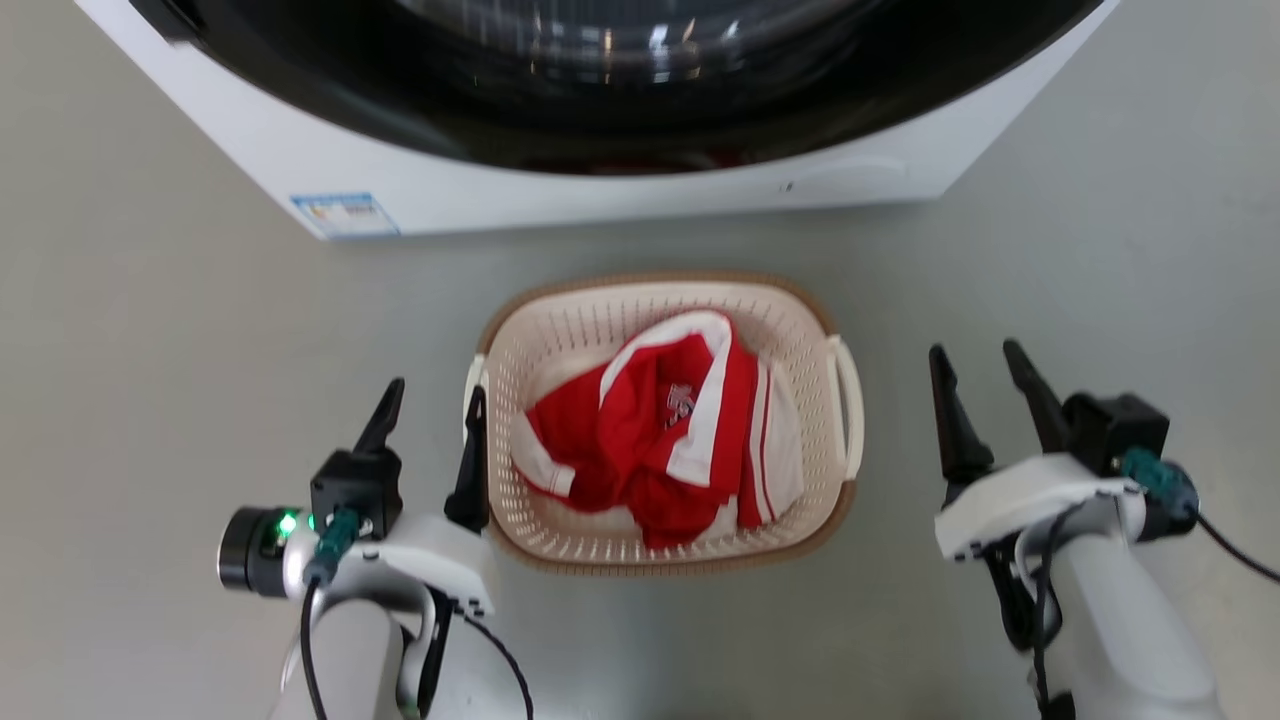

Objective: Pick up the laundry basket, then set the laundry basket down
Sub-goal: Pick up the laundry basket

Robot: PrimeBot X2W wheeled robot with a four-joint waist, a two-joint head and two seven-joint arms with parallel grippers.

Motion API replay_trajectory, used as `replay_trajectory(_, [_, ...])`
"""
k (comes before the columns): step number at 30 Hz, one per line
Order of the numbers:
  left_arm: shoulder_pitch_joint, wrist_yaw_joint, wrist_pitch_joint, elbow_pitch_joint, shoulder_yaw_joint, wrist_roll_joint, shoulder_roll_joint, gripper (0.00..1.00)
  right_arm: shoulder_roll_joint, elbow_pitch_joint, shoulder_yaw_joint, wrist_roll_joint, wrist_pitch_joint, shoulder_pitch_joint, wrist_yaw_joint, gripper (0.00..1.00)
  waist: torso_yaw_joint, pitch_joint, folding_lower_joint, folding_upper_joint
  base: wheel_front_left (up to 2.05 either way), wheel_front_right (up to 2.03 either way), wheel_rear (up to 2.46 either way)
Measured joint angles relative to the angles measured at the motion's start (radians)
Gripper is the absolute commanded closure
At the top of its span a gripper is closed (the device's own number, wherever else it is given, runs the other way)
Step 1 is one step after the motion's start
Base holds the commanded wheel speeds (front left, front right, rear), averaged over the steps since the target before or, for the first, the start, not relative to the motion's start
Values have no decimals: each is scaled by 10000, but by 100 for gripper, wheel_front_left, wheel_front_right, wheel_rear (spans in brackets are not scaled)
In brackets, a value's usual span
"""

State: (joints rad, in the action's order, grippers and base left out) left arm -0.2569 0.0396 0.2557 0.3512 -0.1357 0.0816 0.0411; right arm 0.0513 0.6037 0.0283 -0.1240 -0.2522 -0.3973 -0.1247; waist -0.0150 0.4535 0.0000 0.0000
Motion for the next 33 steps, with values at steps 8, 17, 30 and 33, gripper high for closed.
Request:
replay_trajectory(8, [-1488,-98,0,1484,211,230,-33,0,31,1012,71,86,0,-1427,0,0,134,1445,0,0,0,0,0])
replay_trajectory(17, [-2584,-150,2,2846,123,780,-65,0,63,2117,-63,-27,0,-2493,0,0,229,2578,0,0,0,0,0])
replay_trajectory(30, [-3929,-224,0,4479,-117,1174,-92,0,109,3235,-686,-217,0,-3825,0,0,293,3853,0,-1,0,0,0])
replay_trajectory(33, [-4188,-224,0,4715,-207,1221,-94,0,111,3352,-825,-217,0,-4042,0,0,319,4080,0,0,0,0,0])
